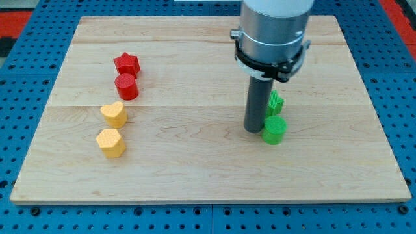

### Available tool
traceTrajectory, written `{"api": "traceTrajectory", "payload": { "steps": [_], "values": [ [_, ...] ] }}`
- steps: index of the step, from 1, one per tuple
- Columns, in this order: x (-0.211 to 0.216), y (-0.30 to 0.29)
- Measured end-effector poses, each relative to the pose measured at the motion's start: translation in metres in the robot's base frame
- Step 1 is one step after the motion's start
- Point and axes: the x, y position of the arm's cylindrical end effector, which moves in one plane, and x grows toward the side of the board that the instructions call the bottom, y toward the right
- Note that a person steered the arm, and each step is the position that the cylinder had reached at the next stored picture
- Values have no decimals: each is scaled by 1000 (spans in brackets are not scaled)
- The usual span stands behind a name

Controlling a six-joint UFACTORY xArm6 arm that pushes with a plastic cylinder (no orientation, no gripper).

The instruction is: Slide the blue cube and blue triangle down

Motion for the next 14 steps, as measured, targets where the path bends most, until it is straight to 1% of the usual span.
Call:
{"api": "traceTrajectory", "payload": {
  "steps": [1,2,5,6,8,9,10,12,14],
  "values": [
    [-24,-25],
    [-83,-47],
    [-277,-46],
    [-301,-46],
    [-301,-10],
    [-301,-6],
    [-300,23],
    [-300,29],
    [-278,28]
  ]
}}
